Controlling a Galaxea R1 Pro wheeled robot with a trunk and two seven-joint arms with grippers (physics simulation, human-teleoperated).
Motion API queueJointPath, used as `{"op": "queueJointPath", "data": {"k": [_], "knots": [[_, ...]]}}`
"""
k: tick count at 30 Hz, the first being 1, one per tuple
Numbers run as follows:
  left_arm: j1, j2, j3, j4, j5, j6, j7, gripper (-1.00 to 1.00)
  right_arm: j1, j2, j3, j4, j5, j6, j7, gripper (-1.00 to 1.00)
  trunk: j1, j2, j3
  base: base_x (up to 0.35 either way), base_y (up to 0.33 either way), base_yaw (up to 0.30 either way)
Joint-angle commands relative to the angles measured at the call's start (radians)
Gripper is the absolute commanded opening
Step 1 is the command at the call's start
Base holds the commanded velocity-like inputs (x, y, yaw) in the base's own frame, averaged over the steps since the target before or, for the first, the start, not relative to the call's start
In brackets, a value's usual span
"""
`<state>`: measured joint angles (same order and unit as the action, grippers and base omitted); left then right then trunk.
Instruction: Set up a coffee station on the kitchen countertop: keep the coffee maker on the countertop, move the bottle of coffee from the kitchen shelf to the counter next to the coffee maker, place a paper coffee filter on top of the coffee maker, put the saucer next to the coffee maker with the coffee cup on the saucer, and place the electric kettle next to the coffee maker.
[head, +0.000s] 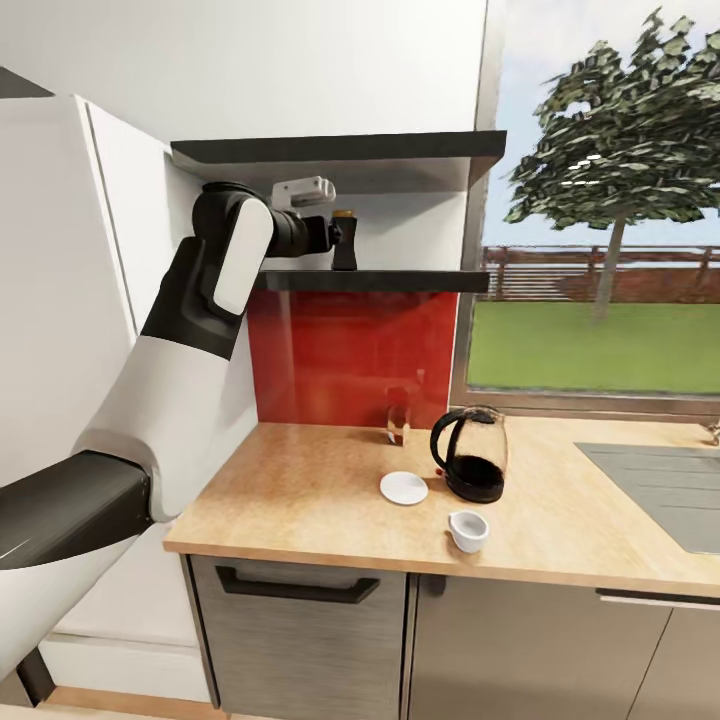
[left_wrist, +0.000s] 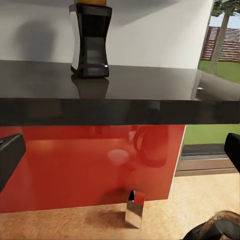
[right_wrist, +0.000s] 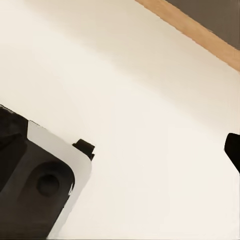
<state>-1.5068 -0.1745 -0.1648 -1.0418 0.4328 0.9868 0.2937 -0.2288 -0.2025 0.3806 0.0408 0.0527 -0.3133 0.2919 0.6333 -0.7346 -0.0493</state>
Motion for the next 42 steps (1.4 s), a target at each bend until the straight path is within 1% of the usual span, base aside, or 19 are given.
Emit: {"op": "queueJointPath", "data": {"k": [1, 2, 3, 4, 5, 6, 7, 8, 13, 24, 30, 37, 42], "knots": [[-0.001, 0.0, -0.001, 0.001, 0.01, 0.002, 0.01, 1.0, 0.0, 0.002, 0.012, 0.005, 0.08, -0.007, 0.001, 1.0, 0.001, -0.001, -0.002, 0.206, 0.0, 0.0], [-0.001, 0.0, -0.001, 0.002, 0.01, 0.002, 0.01, 1.0, 0.005, 0.004, 0.02, 0.007, 0.158, -0.007, 0.001, 1.0, 0.001, -0.001, -0.002, 0.132, 0.0, 0.0], [-0.001, 0.0, -0.001, 0.003, 0.01, 0.002, 0.01, 1.0, 0.008, 0.007, 0.023, 0.008, 0.193, -0.007, 0.001, 1.0, 0.001, -0.001, -0.002, 0.105, 0.0, 0.0], [-0.001, 0.0, -0.001, 0.004, 0.01, 0.002, 0.01, 1.0, 0.016, 0.012, 0.027, 0.009, 0.254, -0.008, 0.001, 1.0, 0.001, -0.001, -0.002, 0.083, 0.0, 0.0], [-0.001, 0.0, -0.001, 0.005, 0.01, 0.002, 0.01, 1.0, 0.021, 0.015, 0.029, 0.01, 0.277, -0.008, 0.001, 1.0, 0.001, -0.001, -0.002, 0.102, -0.007, 0.0], [-0.001, 0.0, -0.001, 0.007, 0.01, 0.002, 0.01, 1.0, 0.03, 0.02, 0.031, 0.01, 0.311, -0.008, 0.001, 1.0, 0.001, -0.001, -0.002, 0.171, -0.042, 0.0], [-0.001, 0.0, -0.001, 0.007, 0.01, 0.002, 0.01, 1.0, 0.034, 0.021, 0.032, 0.01, 0.323, -0.008, 0.001, 1.0, 0.001, -0.001, -0.002, 0.198, -0.06, 0.0], [-0.001, 0.0, -0.001, 0.008, 0.01, 0.002, 0.01, 1.0, 0.042, 0.025, 0.034, 0.01, 0.347, -0.009, 0.001, 1.0, 0.001, -0.001, -0.002, 0.214, -0.085, 0.0], [-0.001, 0.0, -0.001, 0.006, 0.012, 0.002, 0.01, 1.0, 0.05, 0.027, 0.035, 0.01, 0.369, -0.009, 0.001, 1.0, 0.001, -0.001, -0.002, 0.1, -0.043, 0.0], [-0.001, 0.0, -0.001, 0.004, 0.012, 0.002, 0.01, 1.0, 0.051, 0.028, 0.035, 0.01, 0.372, -0.009, 0.001, 1.0, 0.001, -0.001, -0.002, 0.112, -0.063, 0.0], [-0.001, 0.0, -0.001, 0.001, 0.012, 0.002, 0.01, 1.0, 0.051, 0.028, 0.035, 0.01, 0.372, -0.009, 0.001, 1.0, 0.001, -0.001, -0.002, 0.194, -0.116, 0.0], [-0.001, 0.0, -0.001, 0.004, 0.012, 0.001, 0.01, 1.0, 0.051, 0.028, 0.035, 0.01, 0.372, -0.009, 0.001, 1.0, 0.001, -0.001, -0.002, 0.146, -0.018, 0.0], [-0.001, 0.0, -0.002, -0.017, 0.009, 0.001, 0.029, 1.0, 0.051, 0.028, 0.035, 0.01, 0.372, -0.009, 0.001, 1.0, 0.001, -0.001, -0.002, 0.033, -0.002, 0.0]]}}
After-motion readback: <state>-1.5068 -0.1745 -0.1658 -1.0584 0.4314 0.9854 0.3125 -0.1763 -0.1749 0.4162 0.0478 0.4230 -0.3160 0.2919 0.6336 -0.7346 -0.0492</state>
